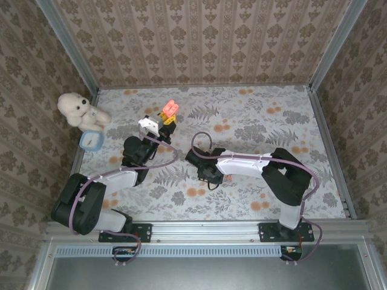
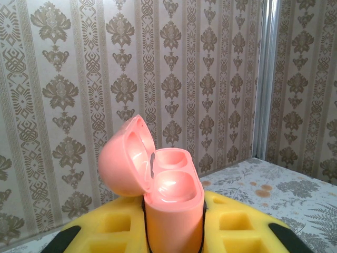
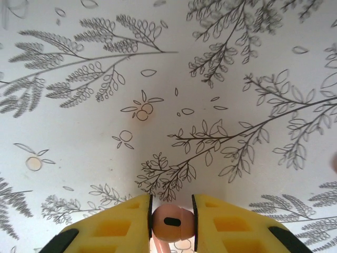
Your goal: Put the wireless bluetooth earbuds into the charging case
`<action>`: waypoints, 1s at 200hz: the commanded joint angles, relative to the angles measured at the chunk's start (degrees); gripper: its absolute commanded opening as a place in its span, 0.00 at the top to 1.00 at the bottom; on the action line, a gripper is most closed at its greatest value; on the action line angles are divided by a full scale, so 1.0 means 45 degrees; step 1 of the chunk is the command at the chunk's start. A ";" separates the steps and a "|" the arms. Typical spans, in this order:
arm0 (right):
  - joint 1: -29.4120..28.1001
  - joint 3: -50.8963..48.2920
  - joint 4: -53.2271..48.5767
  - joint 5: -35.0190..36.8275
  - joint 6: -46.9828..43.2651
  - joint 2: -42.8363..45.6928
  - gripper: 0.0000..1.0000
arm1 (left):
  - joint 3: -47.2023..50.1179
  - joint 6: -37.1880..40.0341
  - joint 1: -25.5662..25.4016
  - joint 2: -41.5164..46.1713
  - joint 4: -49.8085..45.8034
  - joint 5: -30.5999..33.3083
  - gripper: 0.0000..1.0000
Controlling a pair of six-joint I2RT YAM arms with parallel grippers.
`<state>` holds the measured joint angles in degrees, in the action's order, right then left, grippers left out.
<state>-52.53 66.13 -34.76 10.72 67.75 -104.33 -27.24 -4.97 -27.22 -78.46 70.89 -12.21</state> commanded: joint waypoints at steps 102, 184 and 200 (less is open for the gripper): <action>0.0718 0.0512 0.1239 0.3033 -0.2438 0.4835 0.76 | -0.0446 -0.0518 -0.0005 0.0253 0.0535 -0.2232 1.00; 0.1363 0.2565 0.3901 0.2916 -0.6318 0.6703 0.76 | -0.1538 -0.0811 -0.0770 -0.0071 0.0087 -0.3708 1.00; 0.1400 0.2670 0.4650 0.2665 -0.6930 0.6723 0.76 | -0.1793 -0.0674 -0.1003 -0.0102 -0.0262 -0.3695 1.00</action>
<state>-46.68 76.44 -19.75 22.98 43.88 -74.76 -32.38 -7.79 -30.39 -78.65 70.24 -26.70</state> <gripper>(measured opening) 0.246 0.214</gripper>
